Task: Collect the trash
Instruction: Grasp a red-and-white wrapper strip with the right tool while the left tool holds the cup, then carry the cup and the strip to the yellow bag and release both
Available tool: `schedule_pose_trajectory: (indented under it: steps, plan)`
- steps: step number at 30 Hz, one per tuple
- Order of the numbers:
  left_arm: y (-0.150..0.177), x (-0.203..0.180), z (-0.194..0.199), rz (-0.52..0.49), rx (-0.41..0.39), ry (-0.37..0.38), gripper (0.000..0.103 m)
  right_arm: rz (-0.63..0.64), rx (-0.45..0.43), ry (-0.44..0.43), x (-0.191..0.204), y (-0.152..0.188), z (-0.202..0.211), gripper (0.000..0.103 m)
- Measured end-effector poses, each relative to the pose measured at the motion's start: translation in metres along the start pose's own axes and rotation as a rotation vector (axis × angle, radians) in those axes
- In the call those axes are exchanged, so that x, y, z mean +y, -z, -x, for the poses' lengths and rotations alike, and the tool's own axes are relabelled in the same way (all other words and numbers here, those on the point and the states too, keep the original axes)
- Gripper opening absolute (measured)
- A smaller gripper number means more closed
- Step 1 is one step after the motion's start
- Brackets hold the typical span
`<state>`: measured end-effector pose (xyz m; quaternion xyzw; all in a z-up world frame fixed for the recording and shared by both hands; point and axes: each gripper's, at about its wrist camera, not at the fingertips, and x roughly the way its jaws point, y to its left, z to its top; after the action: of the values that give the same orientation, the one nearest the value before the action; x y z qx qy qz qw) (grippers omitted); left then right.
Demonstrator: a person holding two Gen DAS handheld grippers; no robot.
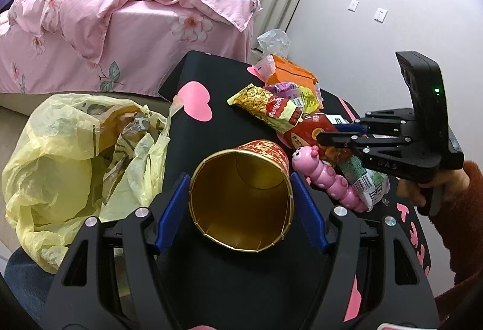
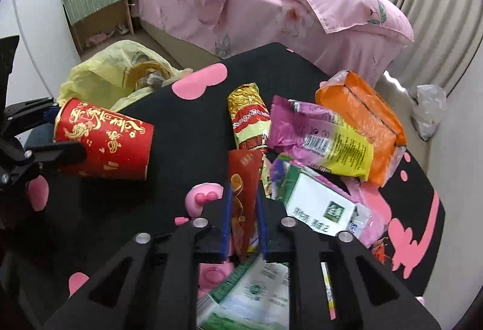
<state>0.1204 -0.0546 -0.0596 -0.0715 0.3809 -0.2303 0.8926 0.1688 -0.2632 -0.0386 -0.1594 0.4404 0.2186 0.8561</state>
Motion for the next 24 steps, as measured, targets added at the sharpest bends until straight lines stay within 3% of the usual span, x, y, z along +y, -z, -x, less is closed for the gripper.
schedule_pose_trajectory:
  steps: [5,14,17,19,24]
  plan:
    - [-0.007,-0.001,0.015,-0.019,-0.034,-0.003,0.064,-0.054,-0.136,-0.026,0.003,-0.005,0.047,0.004]
    - [-0.018,-0.004,0.039,-0.038,-0.088,-0.028,0.063,-0.096,-0.211,-0.06,0.009,-0.011,0.088,0.004]
    - [-0.027,0.001,0.055,-0.07,-0.131,-0.108,0.063,-0.101,-0.248,-0.08,0.016,-0.02,0.093,0.004]
    - [-0.036,0.014,0.073,-0.08,-0.168,-0.202,0.063,-0.101,-0.279,-0.114,0.024,-0.031,0.094,0.004]
    - [-0.048,0.068,0.103,0.004,-0.167,-0.378,0.063,-0.09,-0.32,-0.23,0.049,-0.063,0.079,0.004]
